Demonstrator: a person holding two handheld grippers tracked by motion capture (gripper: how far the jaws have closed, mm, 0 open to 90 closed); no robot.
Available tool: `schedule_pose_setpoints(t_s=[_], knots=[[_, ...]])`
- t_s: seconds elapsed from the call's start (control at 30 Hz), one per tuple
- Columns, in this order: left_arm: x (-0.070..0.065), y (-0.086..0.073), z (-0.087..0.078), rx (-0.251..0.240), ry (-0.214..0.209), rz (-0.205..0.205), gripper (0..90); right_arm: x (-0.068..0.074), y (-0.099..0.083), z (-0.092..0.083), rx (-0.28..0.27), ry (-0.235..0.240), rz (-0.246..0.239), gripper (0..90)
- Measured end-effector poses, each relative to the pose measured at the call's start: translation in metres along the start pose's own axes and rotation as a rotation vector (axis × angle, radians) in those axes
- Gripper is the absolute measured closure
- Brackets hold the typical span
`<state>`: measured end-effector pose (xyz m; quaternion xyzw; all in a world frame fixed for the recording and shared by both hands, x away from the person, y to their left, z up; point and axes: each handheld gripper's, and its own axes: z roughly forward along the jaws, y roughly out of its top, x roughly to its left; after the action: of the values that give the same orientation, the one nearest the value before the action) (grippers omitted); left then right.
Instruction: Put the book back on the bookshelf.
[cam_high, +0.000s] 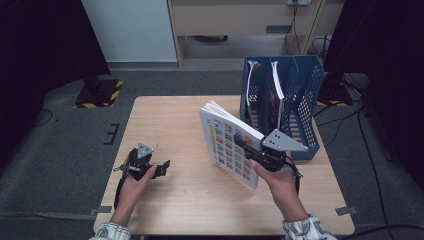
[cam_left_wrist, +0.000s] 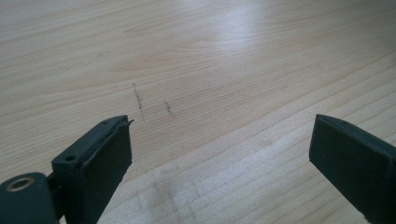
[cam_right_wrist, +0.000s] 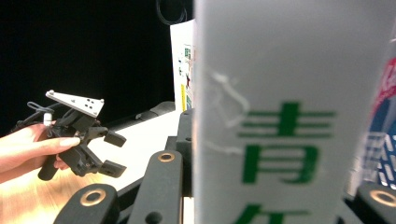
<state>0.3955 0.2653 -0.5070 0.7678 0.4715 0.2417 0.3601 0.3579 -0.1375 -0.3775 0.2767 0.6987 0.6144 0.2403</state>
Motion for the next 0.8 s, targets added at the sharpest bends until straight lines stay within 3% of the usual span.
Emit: schedule_pose_setpoints(t_s=[0.2,0.53,0.8], knots=[[0.0,0.0,-0.001,-0.004,-0.002,0.002,5.7,-0.007,-0.002,-0.009,-0.011,0.0,0.012,73.6],[0.001,0.0,0.001,0.007,0.01,-0.001,5.7,-0.005,-0.008,-0.018,0.017,0.007,0.006,73.6],[0.002,0.0,0.001,0.004,0.006,-0.003,5.8,-0.009,-0.009,-0.03,0.008,-0.004,0.012,73.6]])
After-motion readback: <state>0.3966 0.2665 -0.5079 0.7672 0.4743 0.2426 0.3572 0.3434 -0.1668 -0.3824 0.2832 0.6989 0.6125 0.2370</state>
